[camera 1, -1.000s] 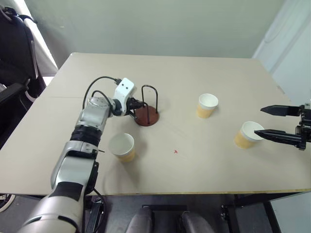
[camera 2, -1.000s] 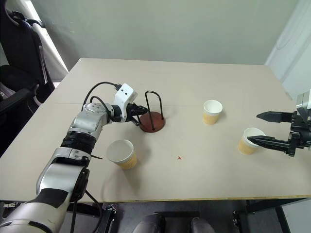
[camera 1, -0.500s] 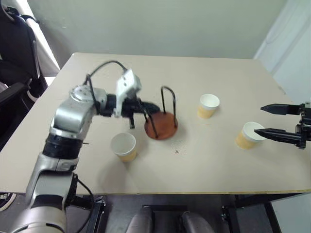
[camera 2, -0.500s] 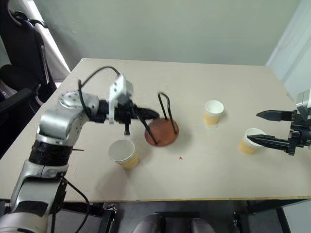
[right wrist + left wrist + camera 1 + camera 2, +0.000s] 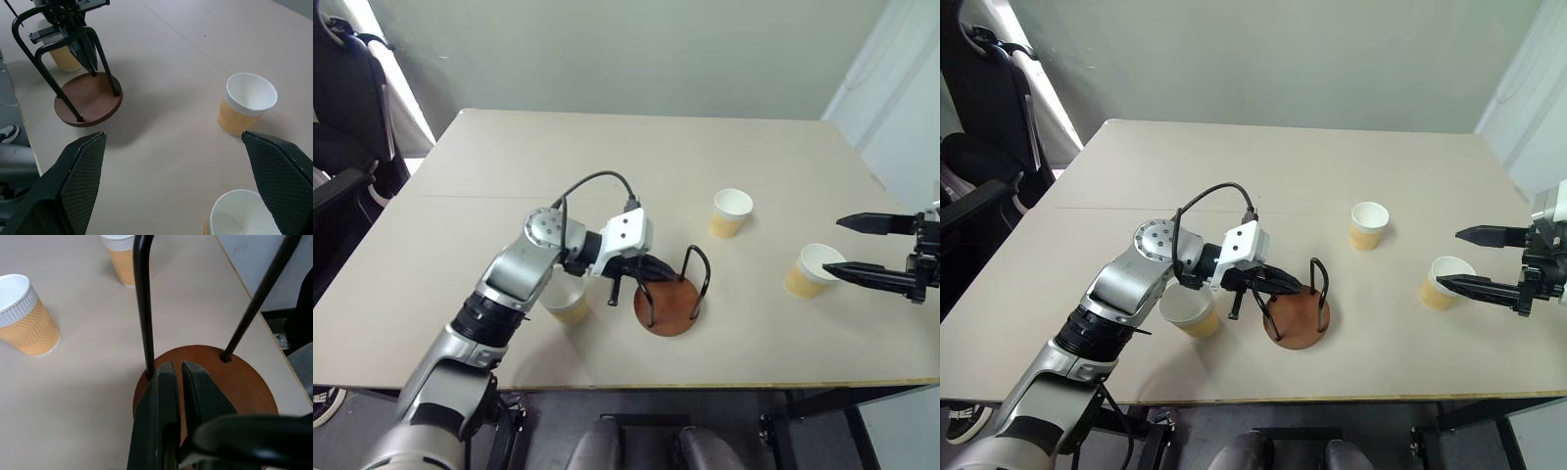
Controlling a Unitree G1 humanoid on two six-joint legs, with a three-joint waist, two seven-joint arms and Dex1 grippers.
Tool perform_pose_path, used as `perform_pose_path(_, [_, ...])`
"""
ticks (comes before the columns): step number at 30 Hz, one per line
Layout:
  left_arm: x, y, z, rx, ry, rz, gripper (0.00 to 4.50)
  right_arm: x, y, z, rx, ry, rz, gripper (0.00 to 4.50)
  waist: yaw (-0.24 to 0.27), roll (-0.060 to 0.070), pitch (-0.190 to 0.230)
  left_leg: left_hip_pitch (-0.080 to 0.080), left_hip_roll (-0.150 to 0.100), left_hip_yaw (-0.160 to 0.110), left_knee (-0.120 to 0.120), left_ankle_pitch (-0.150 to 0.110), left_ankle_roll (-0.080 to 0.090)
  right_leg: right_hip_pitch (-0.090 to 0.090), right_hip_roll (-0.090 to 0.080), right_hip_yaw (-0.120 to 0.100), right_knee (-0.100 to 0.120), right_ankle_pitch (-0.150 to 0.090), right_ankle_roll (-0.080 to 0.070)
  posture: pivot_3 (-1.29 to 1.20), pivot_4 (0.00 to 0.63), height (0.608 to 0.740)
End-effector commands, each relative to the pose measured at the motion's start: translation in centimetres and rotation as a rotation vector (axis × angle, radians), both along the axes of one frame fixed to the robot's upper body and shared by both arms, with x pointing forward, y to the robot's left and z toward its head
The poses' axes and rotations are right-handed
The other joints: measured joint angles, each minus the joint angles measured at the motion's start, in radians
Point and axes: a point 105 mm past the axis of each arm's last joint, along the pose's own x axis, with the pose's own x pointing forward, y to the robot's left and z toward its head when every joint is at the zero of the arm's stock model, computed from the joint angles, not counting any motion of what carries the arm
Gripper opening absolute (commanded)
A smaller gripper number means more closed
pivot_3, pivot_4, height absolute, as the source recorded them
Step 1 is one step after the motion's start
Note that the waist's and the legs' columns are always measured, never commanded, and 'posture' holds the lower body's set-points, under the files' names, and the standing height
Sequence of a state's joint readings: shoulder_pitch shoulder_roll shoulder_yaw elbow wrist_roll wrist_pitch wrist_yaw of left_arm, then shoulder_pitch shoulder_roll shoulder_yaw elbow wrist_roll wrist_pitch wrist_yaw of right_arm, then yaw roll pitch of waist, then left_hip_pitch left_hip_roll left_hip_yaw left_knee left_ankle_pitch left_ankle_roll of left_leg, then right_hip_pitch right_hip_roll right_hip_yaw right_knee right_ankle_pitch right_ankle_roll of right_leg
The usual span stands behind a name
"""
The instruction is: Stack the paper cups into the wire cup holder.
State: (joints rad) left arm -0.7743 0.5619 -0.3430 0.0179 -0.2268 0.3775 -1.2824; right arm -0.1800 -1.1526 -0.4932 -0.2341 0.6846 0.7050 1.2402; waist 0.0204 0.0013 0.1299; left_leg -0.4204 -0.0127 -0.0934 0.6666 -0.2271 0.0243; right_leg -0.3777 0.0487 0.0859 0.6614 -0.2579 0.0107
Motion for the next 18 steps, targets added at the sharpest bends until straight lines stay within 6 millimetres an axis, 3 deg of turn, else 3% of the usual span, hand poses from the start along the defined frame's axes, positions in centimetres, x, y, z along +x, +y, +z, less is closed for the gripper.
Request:
perform_pose_path(1, [0.1,-0.7,-0.2,-0.008,-0.038,-0.018,0.05,-0.5,0.0,1.4,-0.001,-0.062,-0.001,4.5,0.001,0.0,0.0,0.0,0.0,0.0,0.0,0.0,0.0,0.0,0.0,0.0,0.0,0.0,0.0,0.0,0.15,0.74])
perform_pose_path(9, [-0.2,-1.2,-1.7,0.012,0.017,-0.017,0.05,-0.6,0.0,1.4,-0.002,-0.062,-0.005,4.5,0.001,0.0,0.0,0.0,0.0,0.0,0.0,-0.001,0.0,0.0,0.0,0.0,-0.001,0.0,0.0,0.0,0.15,0.74])
perform_pose_path(12, [-0.2,-1.1,-2.2,0.022,0.011,-0.024,0.83,-0.6,0.0,1.4,-0.002,-0.063,-0.004,4.5,0.001,0.0,0.0,0.0,0.0,0.0,0.0,-0.001,0.0,0.0,0.0,0.0,-0.001,0.0,0.0,0.0,0.15,0.74])
perform_pose_path(18, [-0.3,-1.0,-2.4,0.04,-0.011,-0.047,3.0,-0.6,0.2,1.4,0.002,-0.058,0.007,4.5,0.002,0.0,0.0,0.0,0.0,0.0,0.0,-0.001,0.0,0.0,0.0,0.0,-0.001,0.0,0.0,0.0,0.15,0.74])
